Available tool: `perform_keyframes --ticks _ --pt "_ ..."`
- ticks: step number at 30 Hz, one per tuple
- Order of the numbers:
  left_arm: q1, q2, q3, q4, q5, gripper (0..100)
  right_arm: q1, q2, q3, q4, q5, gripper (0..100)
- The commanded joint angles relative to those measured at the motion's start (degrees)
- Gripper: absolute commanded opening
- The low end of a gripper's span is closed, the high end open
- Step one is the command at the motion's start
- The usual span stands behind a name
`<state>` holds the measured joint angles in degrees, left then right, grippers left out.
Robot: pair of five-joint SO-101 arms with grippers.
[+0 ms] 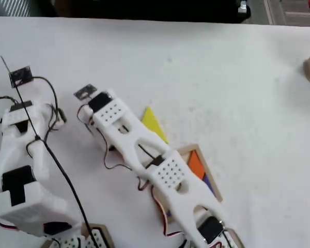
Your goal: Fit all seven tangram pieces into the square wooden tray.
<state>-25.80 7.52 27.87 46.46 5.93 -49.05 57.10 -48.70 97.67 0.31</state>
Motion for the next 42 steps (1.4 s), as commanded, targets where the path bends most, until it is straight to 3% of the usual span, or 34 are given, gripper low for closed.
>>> perform_keyframes --ticks 1,7,14,19,24,35,42 --pt "0.6 -3.4 -0.2 -1.0 -0.4 21 -0.4 -7.9 5.3 1.0 -0.1 1.6" --pt "0.5 -3.4 -0.2 -1.1 -0.6 21 1.5 -26.2 20.2 1.0 0.0 1.6" --pt "0.5 -3.4 -0.2 -1.1 -0.6 21 12.1 -48.1 39.7 -3.0 0.2 1.6" --pt "0.6 -3.4 -0.2 -1.1 -0.6 21 17.5 -54.3 56.8 -9.0 6.4 1.7" --pt "0.6 -3.4 -0.2 -1.1 -0.7 21 21.1 -58.1 70.9 -18.8 7.7 1.7" --pt "0.6 -3.4 -0.2 -1.1 -0.7 21 21.8 -61.4 79.4 -24.6 7.3 2.2" --pt "0.6 -3.4 -0.2 -1.1 -0.7 21 21.4 -61.4 80.5 -24.5 7.3 21.2"
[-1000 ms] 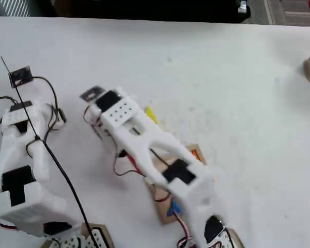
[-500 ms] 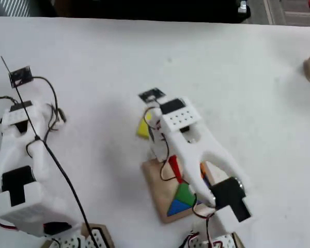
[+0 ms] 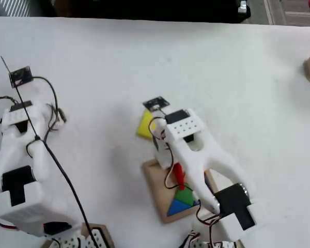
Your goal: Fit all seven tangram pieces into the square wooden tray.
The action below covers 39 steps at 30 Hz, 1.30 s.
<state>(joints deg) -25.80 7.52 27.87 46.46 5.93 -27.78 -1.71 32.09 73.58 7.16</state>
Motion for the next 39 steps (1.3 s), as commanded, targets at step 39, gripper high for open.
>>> perform_keyframes --ticks 39 --pt "1.5 -3.3 -0.1 -1.1 -0.8 20 24.6 -41.5 1.1 20.9 6.6 17.3"
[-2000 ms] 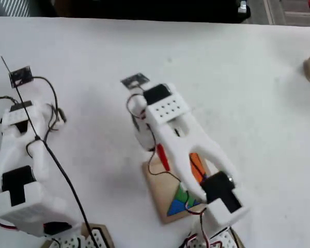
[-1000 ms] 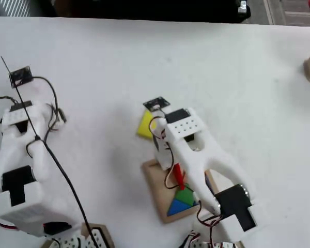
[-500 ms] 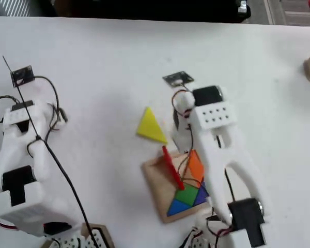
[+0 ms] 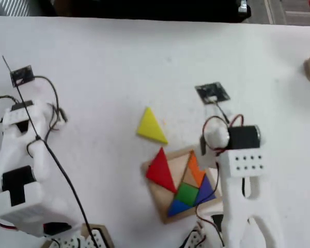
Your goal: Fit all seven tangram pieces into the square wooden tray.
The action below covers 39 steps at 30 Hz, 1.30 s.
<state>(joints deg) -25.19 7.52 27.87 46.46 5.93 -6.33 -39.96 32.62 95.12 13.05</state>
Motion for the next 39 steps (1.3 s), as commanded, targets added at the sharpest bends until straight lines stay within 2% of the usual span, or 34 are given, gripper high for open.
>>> perform_keyframes --ticks 1,6,10,13,16,18,22,24,26,29,32,36,39 --pt "0.9 -3.3 -0.1 -1.1 -0.8 20 4.0 -3.9 1.3 -0.7 0.7 17.3" --pt "3.7 -3.5 1.4 -1.1 -1.0 20 6.7 -4.6 6.8 -6.5 0.4 17.0" --pt "6.6 -3.6 1.9 0.0 -7.4 20 7.3 -4.6 17.3 -19.3 0.3 17.0" --pt "12.0 -4.1 3.7 2.4 -11.3 20 9.4 -5.2 22.9 -27.0 0.2 17.0" --pt "17.0 -5.6 4.6 6.2 -12.1 20 12.7 -4.7 25.3 -32.2 0.2 17.0" --pt "21.6 -7.3 6.4 7.5 -12.2 17 13.8 -4.7 27.0 -35.0 0.2 17.0" --pt "32.2 -13.0 12.0 7.6 -12.9 1 15.2 -4.7 28.2 -37.1 0.2 17.0" --pt "37.0 -16.7 14.0 8.8 -15.7 4 16.2 -4.6 28.3 -37.7 0.1 17.0" --pt "41.5 -20.6 15.1 10.0 -17.6 2 17.2 -4.6 29.4 -39.1 -2.5 17.0" --pt "49.6 -25.4 15.0 13.9 -18.1 2 19.6 -4.6 32.6 -44.7 -6.2 17.3" --pt "60.1 -27.3 17.0 16.1 -18.3 2 22.6 -4.6 33.7 -48.0 -6.5 17.3" --pt "70.2 -27.4 24.3 11.0 -18.3 2 23.3 -4.6 33.9 -48.0 -6.6 17.3" --pt "72.0 -27.4 27.2 9.3 -18.4 2 23.3 -4.6 33.9 -48.0 -6.7 17.3"
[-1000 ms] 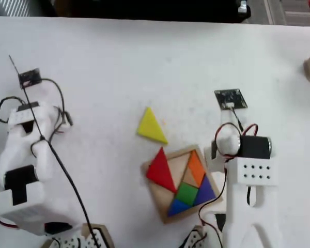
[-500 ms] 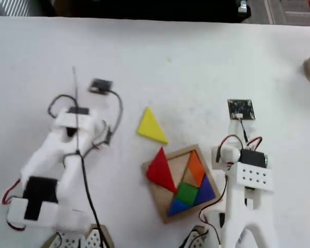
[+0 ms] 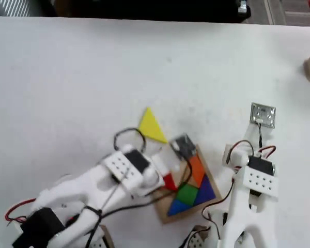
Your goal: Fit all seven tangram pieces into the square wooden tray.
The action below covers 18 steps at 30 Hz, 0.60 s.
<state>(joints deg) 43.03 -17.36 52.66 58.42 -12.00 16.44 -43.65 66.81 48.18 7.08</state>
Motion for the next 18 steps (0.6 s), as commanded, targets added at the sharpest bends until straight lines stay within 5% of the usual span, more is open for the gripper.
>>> perform_keyframes --ticks 1,5,18 --pt "3.9 -2.5 2.8 -2.6 -0.5 2 0.5 -0.9 -0.3 -1.0 -0.7 17.3" --pt "4.4 -2.5 3.2 -2.4 -5.7 2 0.4 -0.9 -0.3 -1.3 -0.7 17.3" --pt "15.7 -3.0 2.6 -2.5 -5.9 2 -2.9 -0.9 -0.4 -1.1 -0.7 17.3"
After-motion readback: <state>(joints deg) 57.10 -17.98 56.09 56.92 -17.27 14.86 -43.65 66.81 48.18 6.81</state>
